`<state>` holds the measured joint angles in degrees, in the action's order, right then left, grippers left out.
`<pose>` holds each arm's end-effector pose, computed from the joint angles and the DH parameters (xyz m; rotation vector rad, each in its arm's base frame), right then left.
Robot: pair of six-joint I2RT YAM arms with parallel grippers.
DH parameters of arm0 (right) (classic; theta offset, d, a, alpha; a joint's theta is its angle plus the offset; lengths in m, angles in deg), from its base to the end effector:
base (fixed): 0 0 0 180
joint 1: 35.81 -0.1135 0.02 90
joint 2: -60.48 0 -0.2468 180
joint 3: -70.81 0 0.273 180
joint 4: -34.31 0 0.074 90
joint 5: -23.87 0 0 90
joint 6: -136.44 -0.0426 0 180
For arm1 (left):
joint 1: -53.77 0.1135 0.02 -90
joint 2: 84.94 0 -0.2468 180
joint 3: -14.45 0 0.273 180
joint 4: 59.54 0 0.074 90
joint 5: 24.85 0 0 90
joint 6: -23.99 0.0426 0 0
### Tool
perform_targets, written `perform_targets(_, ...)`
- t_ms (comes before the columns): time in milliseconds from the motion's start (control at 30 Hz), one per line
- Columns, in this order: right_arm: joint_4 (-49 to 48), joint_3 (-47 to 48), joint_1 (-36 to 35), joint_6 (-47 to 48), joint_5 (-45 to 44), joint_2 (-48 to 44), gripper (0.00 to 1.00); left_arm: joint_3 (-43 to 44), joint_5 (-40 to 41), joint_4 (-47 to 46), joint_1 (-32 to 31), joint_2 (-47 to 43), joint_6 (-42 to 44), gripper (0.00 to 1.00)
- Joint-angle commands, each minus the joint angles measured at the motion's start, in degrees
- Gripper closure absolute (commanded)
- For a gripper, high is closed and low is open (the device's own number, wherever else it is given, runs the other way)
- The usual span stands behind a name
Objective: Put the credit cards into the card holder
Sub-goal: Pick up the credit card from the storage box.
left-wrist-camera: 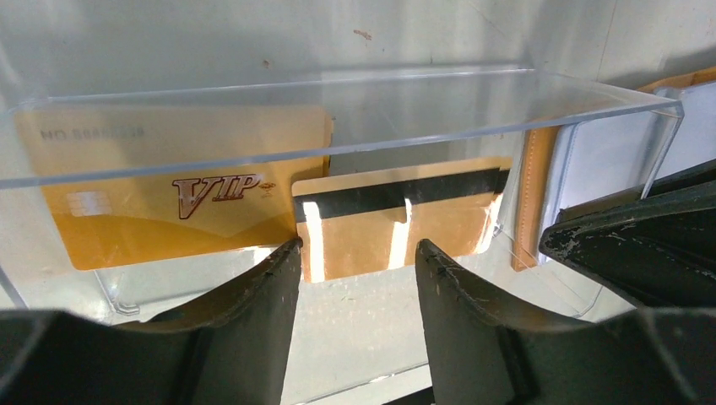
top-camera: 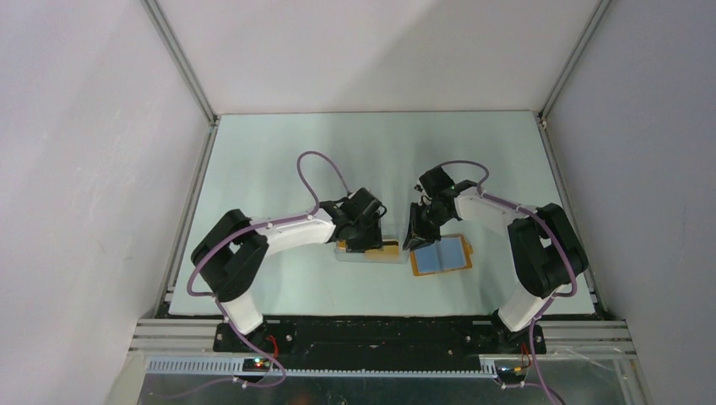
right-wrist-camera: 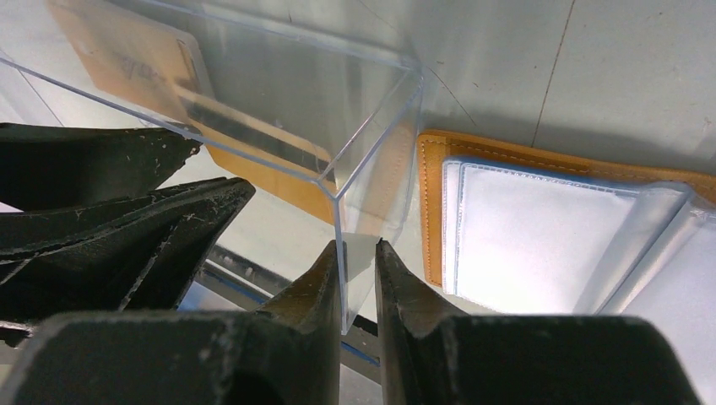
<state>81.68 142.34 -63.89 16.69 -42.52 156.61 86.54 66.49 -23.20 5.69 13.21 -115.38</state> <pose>0.2827 0.1702 0.1378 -0.0552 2.9696 0.7708 0.2374 -0.2629 0.1346 -0.0391 2.7651 -0.4891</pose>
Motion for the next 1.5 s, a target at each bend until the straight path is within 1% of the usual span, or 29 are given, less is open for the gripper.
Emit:
perform_targets(0,0.01,0.45,-0.43,0.14,-0.10,1.29,0.97,0.54,-0.52,2.77,-0.19,0.61,0.78,0.43)
perform_targets(233,-0.13,0.42,-0.58,0.23,0.31,1.52,0.97,1.56,-3.15,2.71,-0.35,3.29,1.24,0.46)
perform_targets(567,-0.24,0.41,-0.60,0.32,0.72,1.72,0.97,1.37,-2.01,3.75,-0.37,1.86,2.59,0.44)
perform_targets(800,-0.25,0.42,-0.66,0.34,1.01,1.82,0.97,3.92,-5.56,3.61,-0.89,6.07,2.42,0.46)
perform_targets(1067,-0.31,0.48,-0.66,0.40,1.17,1.94,0.97,4.01,-4.92,3.80,-1.23,7.19,1.59,0.47)
perform_targets(1167,-0.31,0.42,-0.62,0.48,1.31,1.98,0.97,4.81,-3.18,5.81,-1.31,7.16,2.24,0.46)
perform_targets(1233,-0.38,0.41,-0.64,0.49,1.39,1.99,0.97,5.10,-3.70,6.11,-1.32,7.08,2.52,0.46)
perform_targets(1333,-0.43,0.41,-0.63,0.41,1.51,1.99,0.98,6.03,-5.55,5.42,-1.42,8.20,2.48,0.50)
perform_targets(1367,-0.41,0.43,-0.66,0.40,1.52,2.00,0.98,6.10,-6.83,4.91,-1.43,8.46,2.22,0.52)
perform_targets(1467,-0.39,0.43,-0.62,0.45,1.44,1.90,0.98,5.28,-9.07,0.98,-1.54,7.49,1.36,0.56)
